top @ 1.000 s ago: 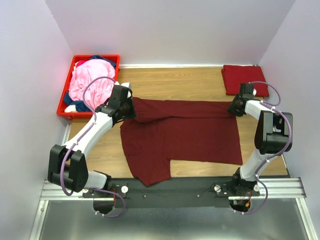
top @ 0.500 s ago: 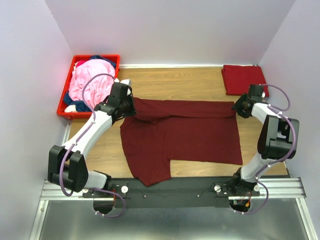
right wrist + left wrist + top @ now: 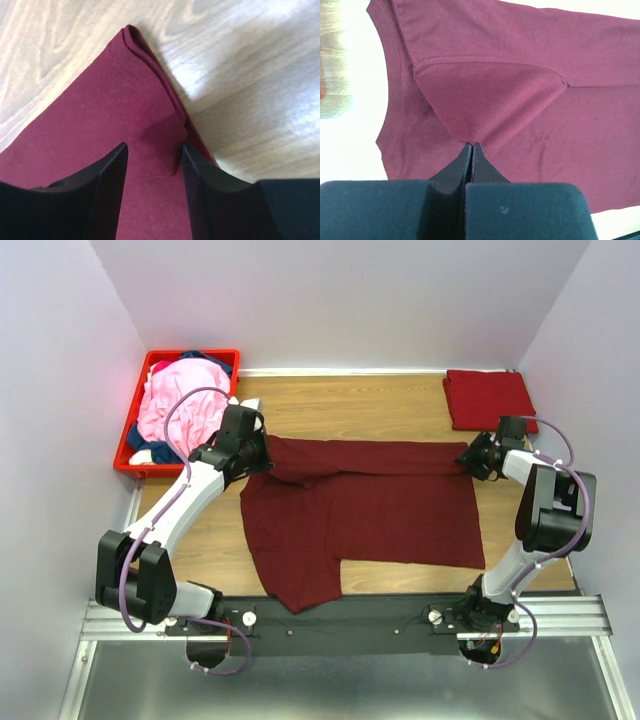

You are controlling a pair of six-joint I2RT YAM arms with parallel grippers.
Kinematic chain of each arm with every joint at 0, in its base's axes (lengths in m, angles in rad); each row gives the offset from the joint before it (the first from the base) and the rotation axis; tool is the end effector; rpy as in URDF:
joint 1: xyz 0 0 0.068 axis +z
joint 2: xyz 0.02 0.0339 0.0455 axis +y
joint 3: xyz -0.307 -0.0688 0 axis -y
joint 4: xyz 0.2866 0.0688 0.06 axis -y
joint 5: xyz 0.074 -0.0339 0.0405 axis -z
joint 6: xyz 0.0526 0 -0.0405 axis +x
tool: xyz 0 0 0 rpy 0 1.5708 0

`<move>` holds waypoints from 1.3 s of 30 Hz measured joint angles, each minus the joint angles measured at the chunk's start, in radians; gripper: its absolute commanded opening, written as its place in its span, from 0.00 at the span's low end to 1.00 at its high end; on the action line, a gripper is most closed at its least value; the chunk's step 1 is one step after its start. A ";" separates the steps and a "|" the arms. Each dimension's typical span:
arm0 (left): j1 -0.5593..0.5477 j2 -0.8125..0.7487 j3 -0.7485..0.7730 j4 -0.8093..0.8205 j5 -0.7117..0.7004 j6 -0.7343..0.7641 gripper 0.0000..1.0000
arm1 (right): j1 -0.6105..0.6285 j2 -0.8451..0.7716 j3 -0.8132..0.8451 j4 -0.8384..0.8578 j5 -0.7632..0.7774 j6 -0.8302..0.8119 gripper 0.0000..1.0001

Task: Fold and stack the t-shirts
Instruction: Fold the tshirt

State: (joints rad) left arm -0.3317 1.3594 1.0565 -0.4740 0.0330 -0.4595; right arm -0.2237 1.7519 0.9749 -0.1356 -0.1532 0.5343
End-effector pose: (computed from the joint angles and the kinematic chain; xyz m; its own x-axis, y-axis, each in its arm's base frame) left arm 0.3183 -0.1115 0.2967 -0.7483 -0.2111 -0.6289 0.0177 0.9413 -0.3370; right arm 0.3906 -0.0806 0.1576 -0.5986 0.6523 -0.4650 0.5032 0.7578 0.4154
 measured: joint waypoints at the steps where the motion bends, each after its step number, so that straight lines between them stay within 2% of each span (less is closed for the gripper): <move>1: 0.000 0.000 0.000 0.000 -0.001 0.000 0.00 | 0.000 0.003 0.000 0.008 -0.010 0.000 0.54; 13: -0.003 0.000 0.000 0.000 -0.004 0.003 0.00 | 0.000 -0.063 0.052 0.016 -0.159 -0.008 0.54; 22: -0.003 0.000 0.000 0.000 -0.004 0.003 0.00 | 0.000 -0.185 0.062 0.021 -0.137 -0.040 0.55; 28: -0.003 0.000 0.000 0.000 -0.004 0.003 0.00 | 0.000 -0.144 0.059 0.007 -0.103 -0.049 0.54; 39: -0.003 0.000 0.000 -0.013 -0.027 0.007 0.00 | 0.000 0.026 0.026 -0.001 -0.042 -0.048 0.53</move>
State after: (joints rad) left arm -0.3344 1.3594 1.0565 -0.4866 0.0059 -0.4522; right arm -0.2237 1.7782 1.0004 -0.1364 -0.1951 0.4866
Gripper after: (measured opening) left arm 0.008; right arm 0.531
